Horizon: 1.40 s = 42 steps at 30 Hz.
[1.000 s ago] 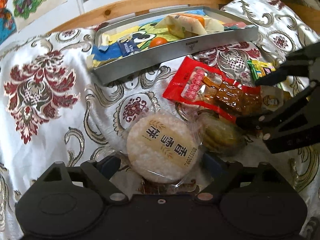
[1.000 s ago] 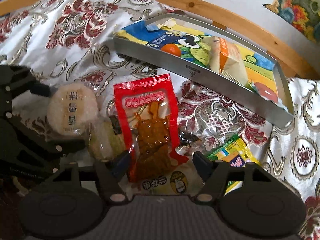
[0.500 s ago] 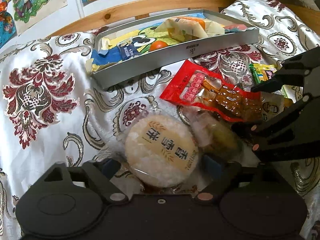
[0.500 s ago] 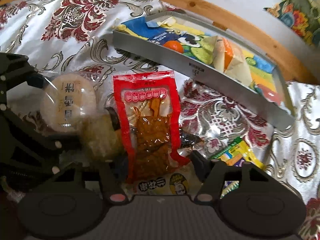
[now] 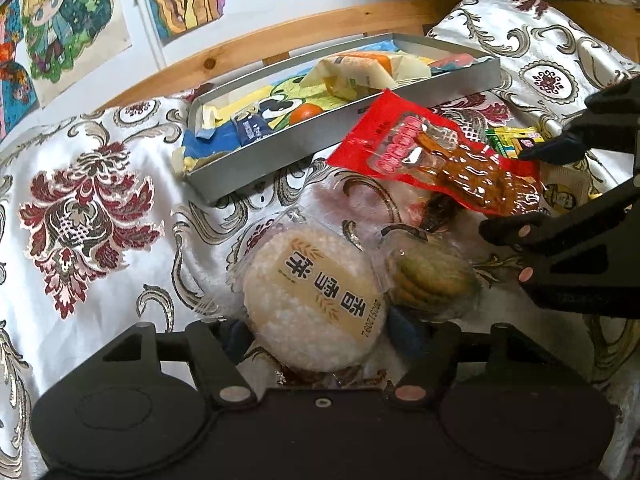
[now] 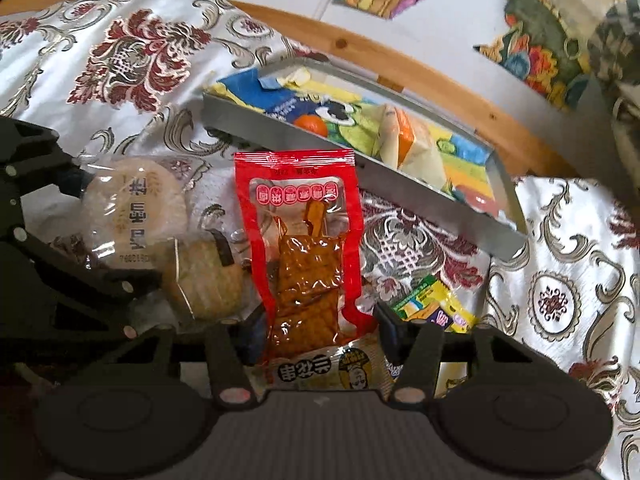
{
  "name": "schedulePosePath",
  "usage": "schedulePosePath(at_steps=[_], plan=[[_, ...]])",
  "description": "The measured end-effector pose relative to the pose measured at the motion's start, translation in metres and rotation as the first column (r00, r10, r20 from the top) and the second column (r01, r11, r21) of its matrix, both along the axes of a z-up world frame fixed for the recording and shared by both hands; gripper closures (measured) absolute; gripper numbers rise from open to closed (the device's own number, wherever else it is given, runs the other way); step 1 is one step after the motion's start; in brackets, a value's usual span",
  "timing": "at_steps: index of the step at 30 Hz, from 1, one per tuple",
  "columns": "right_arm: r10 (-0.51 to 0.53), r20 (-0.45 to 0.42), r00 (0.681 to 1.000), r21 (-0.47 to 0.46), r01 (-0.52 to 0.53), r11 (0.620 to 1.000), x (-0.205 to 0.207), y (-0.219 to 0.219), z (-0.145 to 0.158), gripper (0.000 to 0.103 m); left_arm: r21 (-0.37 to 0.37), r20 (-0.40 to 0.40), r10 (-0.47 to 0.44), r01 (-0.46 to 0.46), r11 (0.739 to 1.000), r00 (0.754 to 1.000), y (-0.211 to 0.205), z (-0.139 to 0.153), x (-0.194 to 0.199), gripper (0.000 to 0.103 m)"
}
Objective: Organize snacks
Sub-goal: 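Grasp the round rice cracker pack with the left tool while the right tool holds the red pack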
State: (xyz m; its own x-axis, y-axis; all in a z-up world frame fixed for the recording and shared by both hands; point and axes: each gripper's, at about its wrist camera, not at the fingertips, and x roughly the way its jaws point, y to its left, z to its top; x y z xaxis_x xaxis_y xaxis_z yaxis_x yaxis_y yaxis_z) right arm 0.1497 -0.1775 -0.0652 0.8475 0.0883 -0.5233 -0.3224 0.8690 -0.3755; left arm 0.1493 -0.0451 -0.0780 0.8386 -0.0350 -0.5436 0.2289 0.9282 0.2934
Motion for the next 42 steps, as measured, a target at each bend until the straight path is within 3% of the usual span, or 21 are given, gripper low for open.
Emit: schedulePosePath(at_steps=[15, 21, 26, 35, 42], plan=[[-0.003, 0.033, 0.999, 0.027, 0.002, 1.0, -0.005, -0.003, 0.01, 0.044, 0.044, 0.075, -0.039, 0.036, 0.998, 0.996, -0.009, 0.004, -0.016, 0.039], [-0.017, 0.03, 0.999, 0.022, 0.016, 1.0, -0.006, -0.004, 0.009, 0.044, 0.052, 0.095, -0.079, 0.074, 0.996, 0.992, -0.012, 0.004, -0.022, 0.048], [-0.026, 0.035, 0.999, 0.029, 0.025, 0.999, -0.01, -0.006, 0.012, 0.043, 0.064, 0.103, -0.123, 0.116, 0.991, 0.987, -0.017, 0.004, -0.028, 0.072], [-0.01, 0.046, 0.999, 0.028, 0.009, 1.0, -0.014, -0.004, 0.014, 0.044, 0.028, 0.122, -0.124, 0.121, 0.992, 0.985, -0.015, 0.009, -0.03, 0.082], [-0.023, 0.075, 0.997, 0.047, 0.02, 0.999, -0.023, -0.008, 0.028, 0.044, 0.0, 0.151, -0.112, 0.113, 0.994, 0.982, -0.013, 0.025, -0.038, 0.083]])
